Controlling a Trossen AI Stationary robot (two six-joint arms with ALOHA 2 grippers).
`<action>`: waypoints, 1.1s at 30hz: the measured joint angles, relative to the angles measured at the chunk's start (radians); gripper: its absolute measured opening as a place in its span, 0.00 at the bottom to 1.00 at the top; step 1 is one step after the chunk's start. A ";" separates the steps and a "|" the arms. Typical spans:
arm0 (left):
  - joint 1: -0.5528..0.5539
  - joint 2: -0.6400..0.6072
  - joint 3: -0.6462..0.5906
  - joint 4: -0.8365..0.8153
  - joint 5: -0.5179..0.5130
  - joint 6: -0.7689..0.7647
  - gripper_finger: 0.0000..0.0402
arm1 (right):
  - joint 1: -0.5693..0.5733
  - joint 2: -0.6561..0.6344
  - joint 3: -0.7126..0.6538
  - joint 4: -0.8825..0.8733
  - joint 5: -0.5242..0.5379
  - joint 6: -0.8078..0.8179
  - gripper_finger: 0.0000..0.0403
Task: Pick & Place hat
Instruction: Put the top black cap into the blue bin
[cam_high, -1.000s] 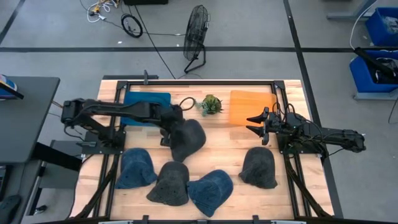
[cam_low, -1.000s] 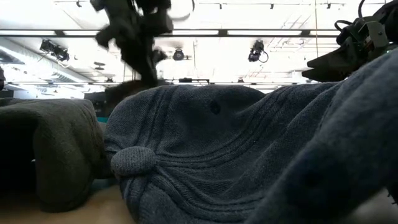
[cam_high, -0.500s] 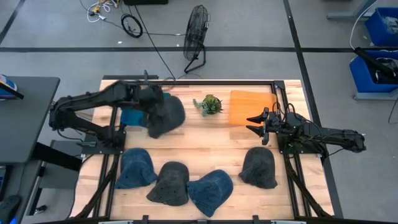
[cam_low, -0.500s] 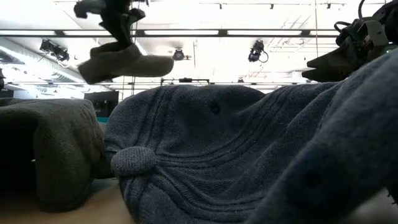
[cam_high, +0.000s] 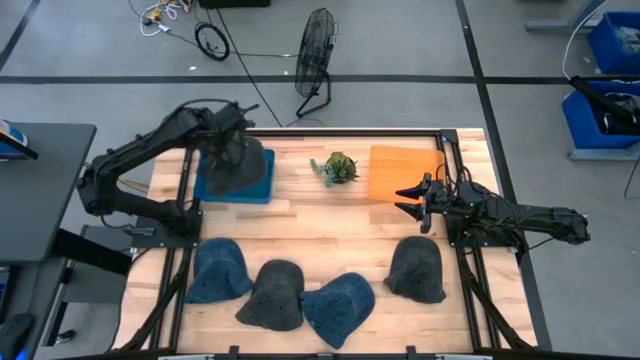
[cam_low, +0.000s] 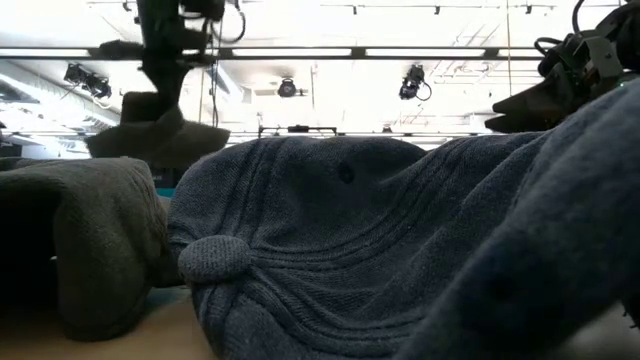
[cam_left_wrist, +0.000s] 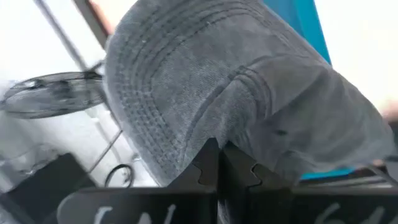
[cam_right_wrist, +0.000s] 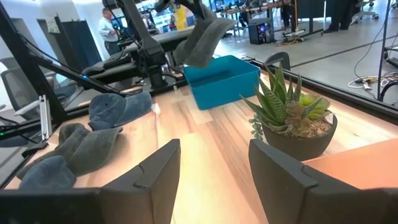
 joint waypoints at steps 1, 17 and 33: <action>0.019 0.000 -0.022 0.004 0.009 0.016 0.01 | 0.000 0.001 0.000 0.000 0.000 0.000 0.49; 0.110 -0.005 -0.254 0.176 -0.094 0.147 0.01 | 0.000 0.004 0.000 0.000 0.000 -0.001 0.49; 0.110 -0.007 -0.351 0.184 -0.026 0.178 0.01 | 0.000 0.004 0.000 0.000 0.000 -0.026 0.49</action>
